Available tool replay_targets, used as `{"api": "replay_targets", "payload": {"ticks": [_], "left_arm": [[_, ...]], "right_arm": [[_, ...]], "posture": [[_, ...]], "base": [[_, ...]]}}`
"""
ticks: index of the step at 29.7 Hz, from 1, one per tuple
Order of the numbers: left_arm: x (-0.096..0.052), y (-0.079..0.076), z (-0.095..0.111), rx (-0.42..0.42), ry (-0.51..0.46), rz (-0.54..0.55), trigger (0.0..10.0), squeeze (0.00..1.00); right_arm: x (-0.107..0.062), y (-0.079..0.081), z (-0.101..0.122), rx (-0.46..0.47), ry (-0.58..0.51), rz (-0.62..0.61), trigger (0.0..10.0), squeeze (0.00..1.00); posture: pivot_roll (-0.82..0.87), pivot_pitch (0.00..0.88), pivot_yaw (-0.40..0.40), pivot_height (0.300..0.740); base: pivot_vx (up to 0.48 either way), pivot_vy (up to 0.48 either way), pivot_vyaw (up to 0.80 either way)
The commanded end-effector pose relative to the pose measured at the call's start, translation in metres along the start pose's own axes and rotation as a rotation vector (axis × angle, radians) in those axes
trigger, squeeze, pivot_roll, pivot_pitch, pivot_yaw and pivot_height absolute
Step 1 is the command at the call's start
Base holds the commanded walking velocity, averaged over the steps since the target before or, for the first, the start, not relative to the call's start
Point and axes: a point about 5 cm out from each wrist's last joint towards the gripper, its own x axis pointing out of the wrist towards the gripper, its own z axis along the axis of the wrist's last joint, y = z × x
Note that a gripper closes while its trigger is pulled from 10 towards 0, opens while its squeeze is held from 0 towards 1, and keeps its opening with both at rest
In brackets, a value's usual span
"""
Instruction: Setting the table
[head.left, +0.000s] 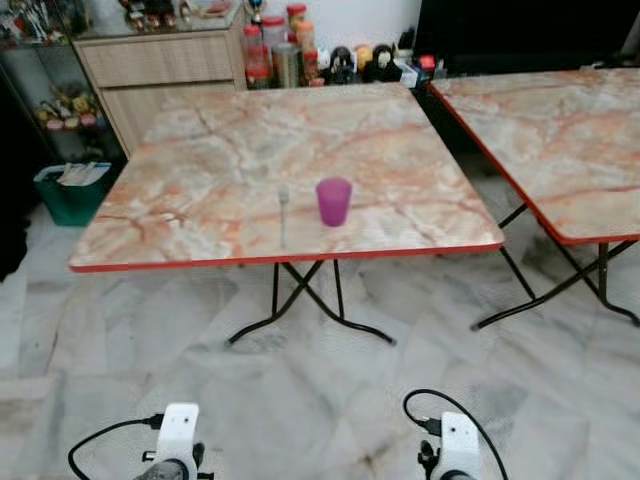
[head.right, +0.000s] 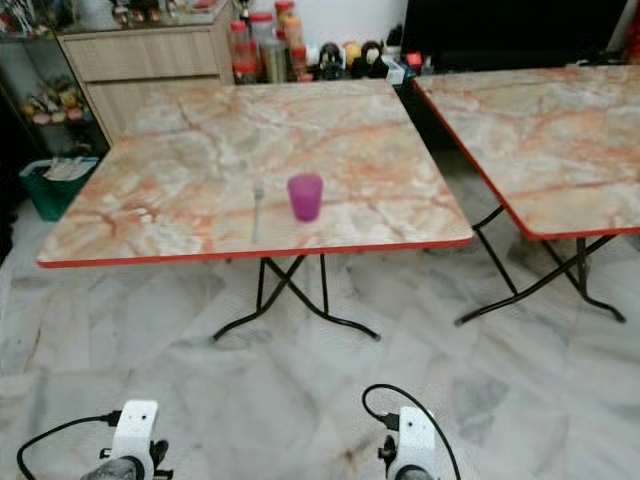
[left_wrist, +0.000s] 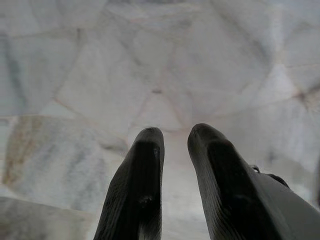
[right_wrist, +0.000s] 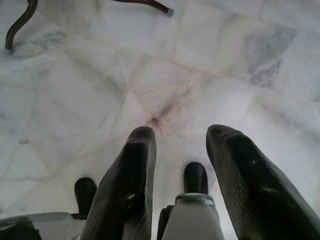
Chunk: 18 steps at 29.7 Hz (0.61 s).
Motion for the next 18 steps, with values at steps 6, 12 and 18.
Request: {"api": "replay_targets", "payload": {"ticks": [6,12,18], "left_arm": [[0.0011,-0.0033,0.0035,-0.002,-0.004,-0.008,10.0,0.0],[0.0014,-0.0038,0.0047,-0.003,-0.007,-0.01,10.0,0.0],[0.0015,-0.0036,0.0053,-0.001,-0.008,-0.01,10.0,0.0]], "right_arm": [[0.0,-0.0056,0.0008,0.012,-0.006,-0.018,10.0,0.0],[0.0002,-0.005,0.0017,0.02,-0.011,-0.017,10.0,0.0],[0.0001,-0.005,0.0017,0.023,-0.012,-0.019,10.0,0.0]], "posture": [[0.04,0.0,0.049,0.736],[0.03,0.0,0.056,0.736],[0.03,0.0,0.056,0.736]], "base": [[0.0,0.349,0.0],[0.0,0.348,0.0],[0.0,0.347,0.0]]}}
